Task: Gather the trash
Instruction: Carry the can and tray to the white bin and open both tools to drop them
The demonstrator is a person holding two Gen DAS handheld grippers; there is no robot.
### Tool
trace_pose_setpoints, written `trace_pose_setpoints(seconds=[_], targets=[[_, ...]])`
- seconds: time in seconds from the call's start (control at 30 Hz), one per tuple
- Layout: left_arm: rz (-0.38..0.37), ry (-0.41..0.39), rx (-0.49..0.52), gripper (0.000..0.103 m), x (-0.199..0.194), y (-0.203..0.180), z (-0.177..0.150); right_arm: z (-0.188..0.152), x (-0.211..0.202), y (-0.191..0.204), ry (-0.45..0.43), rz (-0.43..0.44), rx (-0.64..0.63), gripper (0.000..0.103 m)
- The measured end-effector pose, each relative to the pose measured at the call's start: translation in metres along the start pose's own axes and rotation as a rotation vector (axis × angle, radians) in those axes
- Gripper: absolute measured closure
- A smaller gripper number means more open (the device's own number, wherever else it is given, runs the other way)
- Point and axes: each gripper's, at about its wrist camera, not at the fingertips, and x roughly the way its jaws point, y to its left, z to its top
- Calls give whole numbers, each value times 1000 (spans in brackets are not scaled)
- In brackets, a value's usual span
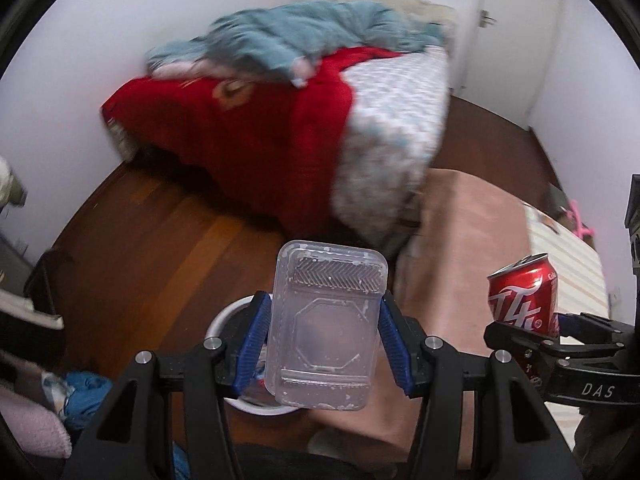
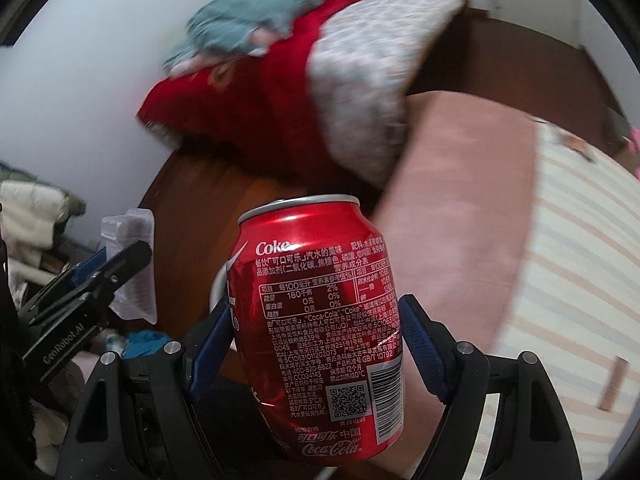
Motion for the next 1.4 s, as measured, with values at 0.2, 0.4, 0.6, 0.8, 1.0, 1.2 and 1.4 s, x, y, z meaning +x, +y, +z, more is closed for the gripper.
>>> trace_pose_setpoints(seconds=[0.2, 0.4, 0.6, 0.8, 1.0, 1.2, 1.4], targets=[[27, 96, -121, 53, 47, 72, -13, 16, 79, 73, 99, 32, -61, 21], [-36, 269, -270, 53, 120, 127, -30, 21, 181, 102, 265, 26, -71, 21], [-159, 510, -421, 53, 206, 157, -51, 11, 272, 109, 425, -5, -52, 21], [-205, 583, -524, 51, 237, 173, -59, 15, 332, 104, 515, -41, -34, 21], [-164, 594, -549, 9, 232, 185, -67, 16, 361, 99, 570, -40, -35, 20], [-99, 542, -519, 2, 198, 191, -70, 15, 347, 100, 559, -42, -64, 0], [13, 437, -453, 1, 148, 187, -77, 14, 301, 105, 503, -88, -122, 0]])
